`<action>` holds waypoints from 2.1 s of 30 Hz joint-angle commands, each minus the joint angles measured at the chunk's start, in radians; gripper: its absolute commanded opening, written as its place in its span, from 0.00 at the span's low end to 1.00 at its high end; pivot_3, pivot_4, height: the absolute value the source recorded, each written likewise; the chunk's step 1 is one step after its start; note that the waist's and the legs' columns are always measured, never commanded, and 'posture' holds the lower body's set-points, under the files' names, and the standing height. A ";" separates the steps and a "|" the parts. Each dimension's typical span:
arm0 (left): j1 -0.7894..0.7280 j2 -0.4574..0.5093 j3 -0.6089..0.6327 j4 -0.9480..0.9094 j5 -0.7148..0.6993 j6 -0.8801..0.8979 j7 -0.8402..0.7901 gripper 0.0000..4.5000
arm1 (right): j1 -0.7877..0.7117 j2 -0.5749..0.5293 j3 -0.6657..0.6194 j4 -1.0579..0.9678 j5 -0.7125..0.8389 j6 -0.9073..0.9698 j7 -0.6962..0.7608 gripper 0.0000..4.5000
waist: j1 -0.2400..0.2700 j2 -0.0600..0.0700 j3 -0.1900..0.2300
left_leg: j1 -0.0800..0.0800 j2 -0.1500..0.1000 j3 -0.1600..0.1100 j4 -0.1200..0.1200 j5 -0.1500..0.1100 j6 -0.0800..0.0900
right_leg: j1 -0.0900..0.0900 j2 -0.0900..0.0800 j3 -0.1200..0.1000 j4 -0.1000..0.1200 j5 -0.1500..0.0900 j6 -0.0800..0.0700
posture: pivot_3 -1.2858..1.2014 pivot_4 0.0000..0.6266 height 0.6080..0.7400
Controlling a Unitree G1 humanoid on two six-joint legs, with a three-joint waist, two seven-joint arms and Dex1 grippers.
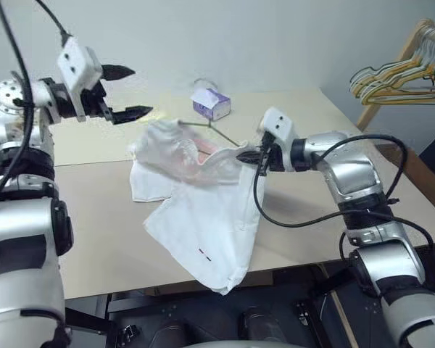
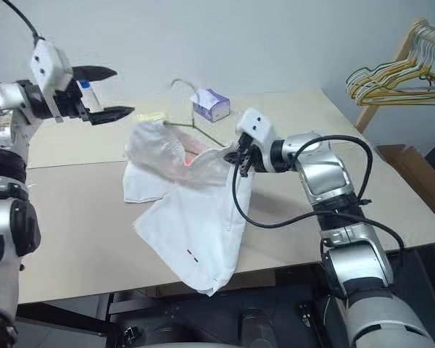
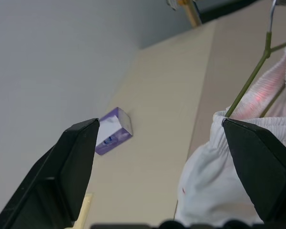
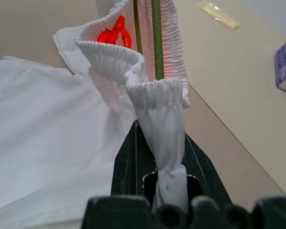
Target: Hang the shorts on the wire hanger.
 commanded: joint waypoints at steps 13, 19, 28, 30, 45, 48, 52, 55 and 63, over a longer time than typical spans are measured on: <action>0.423 -0.189 0.060 -0.753 -0.321 0.362 0.041 0.99 | 0.065 -0.096 -0.390 -0.297 -0.021 0.778 -0.503 0.00 | -0.020 0.000 0.000 | 0.003 0.000 -0.005 0.002 -0.001 0.001 | 0.002 -0.001 0.003 -0.001 0.000 0.000 | 0.45 0.00 1.00; 0.499 -0.190 0.058 -0.864 -0.359 0.419 0.074 0.99 | 0.047 -0.065 -0.590 -0.265 -0.134 0.898 -0.726 0.00 | -0.028 0.001 -0.001 | 0.004 0.000 -0.004 0.000 -0.001 0.001 | 0.002 -0.001 0.005 -0.001 0.000 0.000 | 0.44 0.00 1.00; 0.524 -0.188 0.061 -0.956 -0.406 0.489 0.130 0.99 | -0.106 -0.030 -0.732 -0.140 -0.306 0.781 -1.074 0.00 | -0.069 0.002 -0.001 | 0.006 -0.001 -0.004 -0.002 -0.001 0.001 | 0.002 -0.001 0.008 -0.001 0.000 0.001 | 0.44 0.00 1.00; 0.529 -0.195 0.066 -0.974 -0.421 0.502 0.147 0.99 | -0.159 -0.007 -0.796 -0.091 -0.319 0.697 -1.171 0.00 | -0.074 0.003 -0.001 | 0.007 -0.001 -0.004 -0.002 -0.001 0.001 | 0.002 -0.001 0.008 -0.001 0.000 0.001 | 0.44 0.00 1.00; 0.576 -0.208 0.072 -1.045 -0.461 0.527 0.206 0.99 | -0.461 -0.212 -1.002 0.517 -0.178 0.207 -1.547 0.00 | -0.083 0.004 0.000 | 0.014 -0.003 0.000 -0.012 0.000 0.000 | 0.004 0.000 0.015 -0.005 0.000 0.001 | 0.46 0.00 1.00; 0.585 -0.205 0.077 -1.057 -0.473 0.531 0.204 0.99 | -0.478 -0.257 -1.010 0.597 -0.137 0.184 -1.578 0.00 | -0.080 0.006 0.001 | 0.015 -0.003 0.001 -0.012 -0.001 0.002 | 0.005 -0.001 0.017 -0.005 0.000 0.002 | 0.46 0.00 1.00; 0.595 -0.202 0.075 -1.068 -0.480 0.531 0.210 0.99 | -0.499 -0.285 -1.057 0.686 -0.050 0.212 -1.617 0.00 | -0.080 0.007 0.002 | 0.024 -0.002 0.003 -0.015 -0.002 0.005 | 0.012 0.000 0.019 -0.006 0.000 0.002 | 0.46 0.00 1.00; 0.599 -0.203 0.068 -1.067 -0.473 0.527 0.213 0.99 | -0.481 -0.282 -1.067 0.719 -0.010 0.222 -1.646 0.00 | -0.079 0.008 0.002 | 0.028 -0.002 0.003 -0.016 -0.005 0.009 | 0.016 0.000 0.019 -0.007 -0.003 0.008 | 0.46 0.00 1.00; 0.603 -0.199 0.065 -1.072 -0.477 0.531 0.205 0.99 | -0.430 -0.317 -1.062 0.791 0.062 0.188 -1.682 0.00 | -0.075 0.009 0.003 | 0.028 -0.003 0.004 -0.018 -0.001 0.003 | 0.016 0.000 0.024 -0.010 -0.003 0.007 | 0.46 0.00 1.00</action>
